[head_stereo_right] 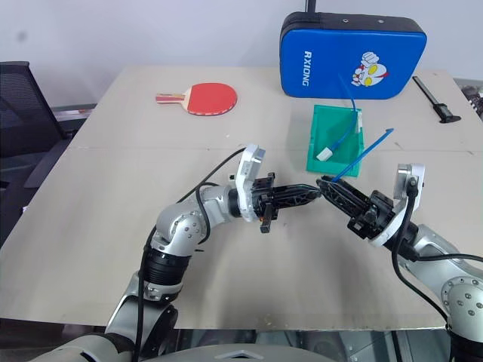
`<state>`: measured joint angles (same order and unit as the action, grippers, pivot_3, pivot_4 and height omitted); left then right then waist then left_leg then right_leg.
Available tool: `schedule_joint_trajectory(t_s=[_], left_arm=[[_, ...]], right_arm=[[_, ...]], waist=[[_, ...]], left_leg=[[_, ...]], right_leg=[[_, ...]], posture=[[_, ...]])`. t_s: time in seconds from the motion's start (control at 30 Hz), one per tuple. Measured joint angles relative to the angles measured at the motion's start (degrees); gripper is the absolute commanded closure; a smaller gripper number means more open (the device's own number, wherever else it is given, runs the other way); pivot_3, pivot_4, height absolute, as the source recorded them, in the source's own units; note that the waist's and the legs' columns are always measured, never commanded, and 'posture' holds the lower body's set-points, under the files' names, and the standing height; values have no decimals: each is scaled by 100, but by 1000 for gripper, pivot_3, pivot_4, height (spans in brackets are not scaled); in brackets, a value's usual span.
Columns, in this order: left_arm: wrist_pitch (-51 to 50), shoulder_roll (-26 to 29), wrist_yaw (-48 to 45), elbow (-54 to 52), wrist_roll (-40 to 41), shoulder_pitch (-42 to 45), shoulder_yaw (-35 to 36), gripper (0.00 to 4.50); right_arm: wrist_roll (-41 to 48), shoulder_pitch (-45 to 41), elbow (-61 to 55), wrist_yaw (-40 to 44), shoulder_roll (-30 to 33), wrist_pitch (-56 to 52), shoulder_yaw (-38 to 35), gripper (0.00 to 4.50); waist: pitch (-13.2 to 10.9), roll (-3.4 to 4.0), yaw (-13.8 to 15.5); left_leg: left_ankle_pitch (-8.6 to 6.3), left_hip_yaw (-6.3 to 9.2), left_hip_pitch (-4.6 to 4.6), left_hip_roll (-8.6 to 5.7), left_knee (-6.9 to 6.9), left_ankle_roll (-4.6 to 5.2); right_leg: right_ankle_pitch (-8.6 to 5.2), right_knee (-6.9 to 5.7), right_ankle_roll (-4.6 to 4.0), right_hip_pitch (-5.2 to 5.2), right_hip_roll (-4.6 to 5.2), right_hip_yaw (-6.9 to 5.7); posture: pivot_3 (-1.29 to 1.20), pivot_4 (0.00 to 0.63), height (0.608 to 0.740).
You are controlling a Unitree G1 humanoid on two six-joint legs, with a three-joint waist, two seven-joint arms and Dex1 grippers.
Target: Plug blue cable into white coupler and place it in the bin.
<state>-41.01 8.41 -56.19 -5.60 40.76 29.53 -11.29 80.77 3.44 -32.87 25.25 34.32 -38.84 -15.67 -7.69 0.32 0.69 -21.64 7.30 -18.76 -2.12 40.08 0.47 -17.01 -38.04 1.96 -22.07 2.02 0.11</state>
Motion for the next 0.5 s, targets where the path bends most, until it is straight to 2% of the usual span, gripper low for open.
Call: schedule_joint_trajectory(t_s=[0.27, 0.4, 0.43, 0.5], left_arm=[[-42, -22, 30, 0, 6, -2, 3, 4500], [68, -35, 168, -1, -42, -34, 8, 2674], [205, -68, 245, -1, -110, -70, 27, 2092], [312, -65, 280, -12, -141, -94, 45, 1531]], right_arm=[[1, -1, 7, 10, 49, -1, -8, 4400], [1, -23, 11, 3, 51, -7, -5, 4500], [0, -67, 12, -15, 40, -3, -5, 4500], [-12, -106, 23, -31, 27, 0, -1, 4500]], waist=[[0, 0, 2], [0, 0, 0], [0, 0, 0], [0, 0, 0]], left_leg=[[0, 0, 0, 0, 0, 0], [0, 0, 0, 0, 0, 0], [0, 0, 0, 0, 0, 0], [0, 0, 0, 0, 0, 0]], right_leg=[[0, 1, 0, 0, 0, 0], [0, 0, 0, 0, 0, 0], [0, 1, 0, 0, 0, 1], [0, 1, 0, 0, 0, 0]], posture=[[0, 150, 740], [0, 150, 740], [0, 150, 740], [0, 150, 740]])
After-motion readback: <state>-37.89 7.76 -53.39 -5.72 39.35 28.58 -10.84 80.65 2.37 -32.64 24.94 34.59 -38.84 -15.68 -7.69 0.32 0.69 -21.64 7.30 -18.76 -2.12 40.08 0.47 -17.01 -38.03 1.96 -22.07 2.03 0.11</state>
